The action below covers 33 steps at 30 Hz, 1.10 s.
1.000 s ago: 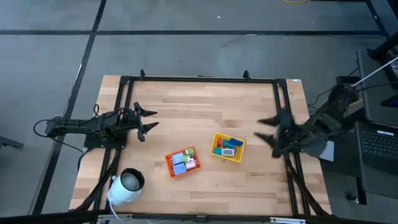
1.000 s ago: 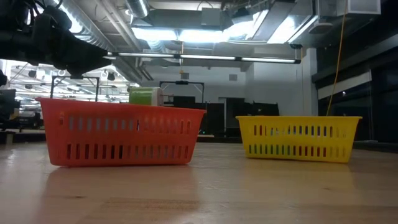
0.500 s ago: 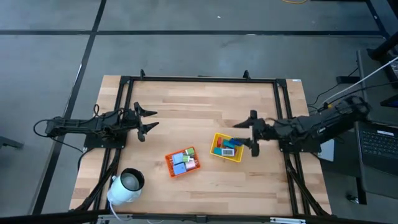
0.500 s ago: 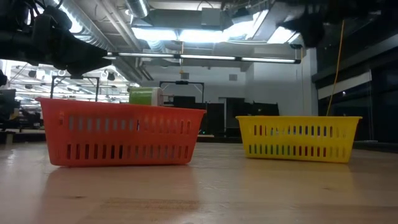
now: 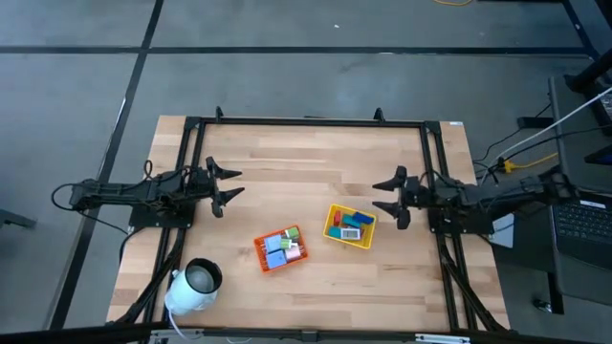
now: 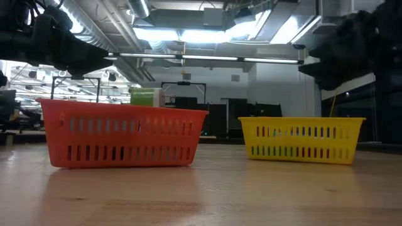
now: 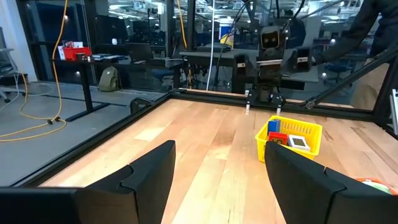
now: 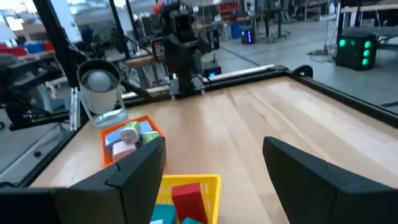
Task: Pick & Place Office items
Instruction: Return to Home Position
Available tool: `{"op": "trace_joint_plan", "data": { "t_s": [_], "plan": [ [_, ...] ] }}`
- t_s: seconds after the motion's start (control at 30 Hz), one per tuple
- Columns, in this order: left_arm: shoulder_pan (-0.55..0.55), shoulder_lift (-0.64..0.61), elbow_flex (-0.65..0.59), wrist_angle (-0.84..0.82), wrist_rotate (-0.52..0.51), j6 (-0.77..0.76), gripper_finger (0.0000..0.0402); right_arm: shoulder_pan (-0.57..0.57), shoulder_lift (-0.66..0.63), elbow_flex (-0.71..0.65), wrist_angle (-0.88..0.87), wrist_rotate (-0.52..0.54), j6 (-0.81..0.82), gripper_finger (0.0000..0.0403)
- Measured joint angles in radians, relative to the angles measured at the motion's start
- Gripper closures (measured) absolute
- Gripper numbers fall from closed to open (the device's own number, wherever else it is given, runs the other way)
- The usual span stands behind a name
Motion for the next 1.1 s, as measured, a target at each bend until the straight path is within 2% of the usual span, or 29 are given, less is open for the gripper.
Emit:
{"op": "trace_joint_plan", "data": {
  "t_s": [0.03,0.33,0.5,1.03,1.1],
  "plan": [
    [0.000,0.000,0.000,0.000,0.000,0.000,0.0160,0.000,-0.035,-0.022,0.001,0.000,0.000,0.0127],
    [0.000,0.000,0.000,0.000,0.000,0.000,0.0160,0.000,-0.351,-0.031,-0.350,0.034,-0.074,0.0144],
    [0.000,0.000,0.001,0.000,0.000,0.000,0.0160,0.000,-0.478,-0.029,-0.360,-0.004,-0.096,0.0160],
    [0.000,0.000,0.001,0.000,0.000,0.000,0.0160,0.035,-0.504,-0.030,-0.361,-0.005,-0.098,0.0176],
    [0.000,0.000,0.001,0.000,0.000,0.000,0.0160,0.035,-0.504,-0.030,-0.360,-0.007,-0.057,0.0176]
  ]
}}
